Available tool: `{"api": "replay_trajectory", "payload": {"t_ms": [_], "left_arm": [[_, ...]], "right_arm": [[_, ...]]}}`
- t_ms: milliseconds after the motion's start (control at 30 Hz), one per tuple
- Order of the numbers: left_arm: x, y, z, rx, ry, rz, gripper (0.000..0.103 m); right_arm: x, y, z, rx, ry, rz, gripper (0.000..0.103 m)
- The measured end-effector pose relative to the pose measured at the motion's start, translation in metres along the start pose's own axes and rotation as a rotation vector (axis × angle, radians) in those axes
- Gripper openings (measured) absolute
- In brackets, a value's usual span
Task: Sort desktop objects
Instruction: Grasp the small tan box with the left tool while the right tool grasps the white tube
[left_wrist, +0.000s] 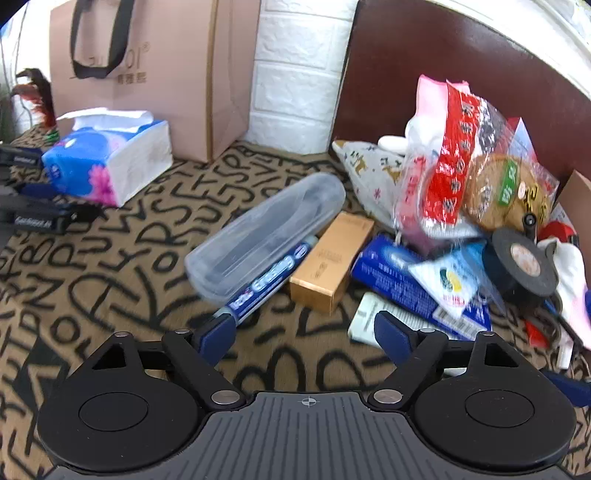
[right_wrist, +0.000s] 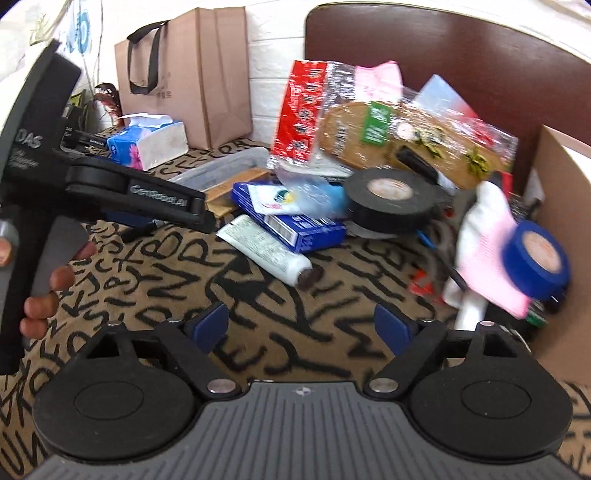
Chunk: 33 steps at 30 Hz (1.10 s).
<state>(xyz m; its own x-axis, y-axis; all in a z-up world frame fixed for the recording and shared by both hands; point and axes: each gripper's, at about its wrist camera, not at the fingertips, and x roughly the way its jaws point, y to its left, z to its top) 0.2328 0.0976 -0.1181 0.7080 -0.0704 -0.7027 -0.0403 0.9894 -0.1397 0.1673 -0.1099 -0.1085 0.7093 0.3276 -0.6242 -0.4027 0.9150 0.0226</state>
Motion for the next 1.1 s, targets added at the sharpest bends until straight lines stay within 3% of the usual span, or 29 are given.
{"api": "replay_trajectory", "payload": {"t_ms": [433,567,700,800,867,1100], "left_arm": [[0.025,-0.003,0.026,0.053,-0.011,-0.017,0.086],[0.040,0.000,0.025,0.046,0.047,-0.035,0.078],[0.042,-0.007,0.019,0.101,0.016,-0.006,0.076],[0.041,-0.005,0.019,0.097,0.019,0.001,0.059],[0.038,-0.003,0.019,0.087,0.026,-0.009,0.055],[0.027,-0.008,0.011,0.104,0.032,0.008,0.049]], "right_arm": [[0.039,0.003,0.018,-0.037,0.018,0.038,0.070],[0.047,0.005,0.020,-0.041,0.014,0.037,0.063],[0.052,0.007,0.022,-0.046,0.009,0.024,0.057],[0.051,0.007,0.021,-0.048,0.006,0.022,0.053],[0.049,0.007,0.020,-0.051,0.005,0.018,0.038],[0.038,0.010,0.017,-0.055,0.018,0.015,0.031]]}}
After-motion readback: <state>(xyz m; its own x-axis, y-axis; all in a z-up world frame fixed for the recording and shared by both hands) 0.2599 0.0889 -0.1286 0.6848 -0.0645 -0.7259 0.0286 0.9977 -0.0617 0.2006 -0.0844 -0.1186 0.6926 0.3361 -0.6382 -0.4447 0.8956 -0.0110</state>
